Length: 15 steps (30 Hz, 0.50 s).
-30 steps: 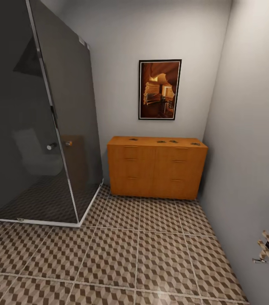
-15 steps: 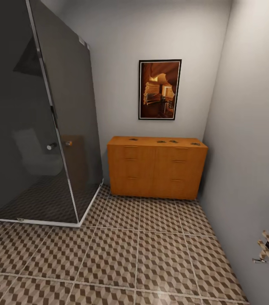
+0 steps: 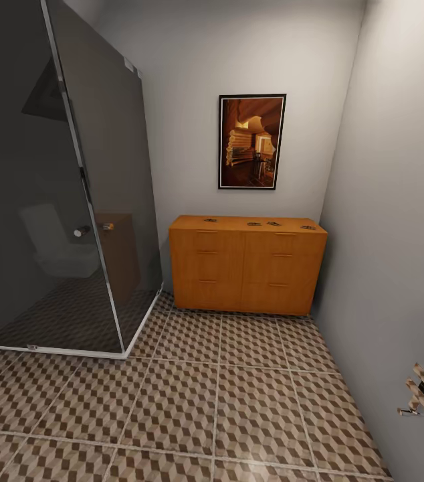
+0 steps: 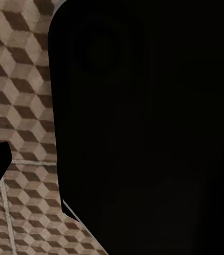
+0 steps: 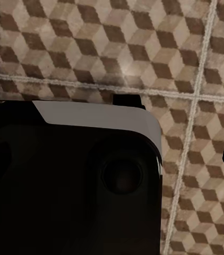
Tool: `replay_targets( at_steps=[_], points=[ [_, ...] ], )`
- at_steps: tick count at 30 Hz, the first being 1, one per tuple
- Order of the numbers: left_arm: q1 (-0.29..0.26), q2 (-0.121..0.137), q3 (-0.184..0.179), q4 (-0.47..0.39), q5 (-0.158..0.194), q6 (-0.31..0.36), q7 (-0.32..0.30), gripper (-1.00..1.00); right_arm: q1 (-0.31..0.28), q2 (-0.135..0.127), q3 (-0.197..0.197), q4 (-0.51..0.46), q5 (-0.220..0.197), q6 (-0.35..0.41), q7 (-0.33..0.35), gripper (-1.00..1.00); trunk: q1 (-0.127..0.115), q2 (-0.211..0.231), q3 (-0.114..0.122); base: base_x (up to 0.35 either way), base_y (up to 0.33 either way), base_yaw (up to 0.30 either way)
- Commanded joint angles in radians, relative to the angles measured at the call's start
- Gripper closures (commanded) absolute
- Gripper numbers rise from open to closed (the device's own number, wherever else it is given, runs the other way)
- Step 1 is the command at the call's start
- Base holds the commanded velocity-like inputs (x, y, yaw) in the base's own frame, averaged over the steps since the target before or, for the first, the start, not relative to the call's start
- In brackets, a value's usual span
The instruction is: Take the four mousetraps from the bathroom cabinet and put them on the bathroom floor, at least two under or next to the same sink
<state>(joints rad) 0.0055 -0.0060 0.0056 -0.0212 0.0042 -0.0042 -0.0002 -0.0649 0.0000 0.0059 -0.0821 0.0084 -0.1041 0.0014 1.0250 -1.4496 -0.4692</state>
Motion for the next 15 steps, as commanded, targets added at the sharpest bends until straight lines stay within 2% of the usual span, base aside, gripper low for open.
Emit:
replay_targets(
  at_steps=[1, 15],
  points=[
    [0.001, 0.000, 0.001, -0.002, 0.000, 0.000, 0.000, -1.00, 0.000, 0.000, 0.001, 0.001, 0.001, -0.003, 0.000, -1.00, 0.000, 0.000, -0.001, 0.000, 0.000, 0.000],
    [0.001, 0.000, 0.002, -0.002, 0.000, 0.000, 0.000, -1.00, -0.001, -0.001, 0.000, 0.001, 0.001, -0.003, 0.000, -1.00, 0.000, 0.000, -0.001, 0.000, 0.000, 0.000]
  ],
)
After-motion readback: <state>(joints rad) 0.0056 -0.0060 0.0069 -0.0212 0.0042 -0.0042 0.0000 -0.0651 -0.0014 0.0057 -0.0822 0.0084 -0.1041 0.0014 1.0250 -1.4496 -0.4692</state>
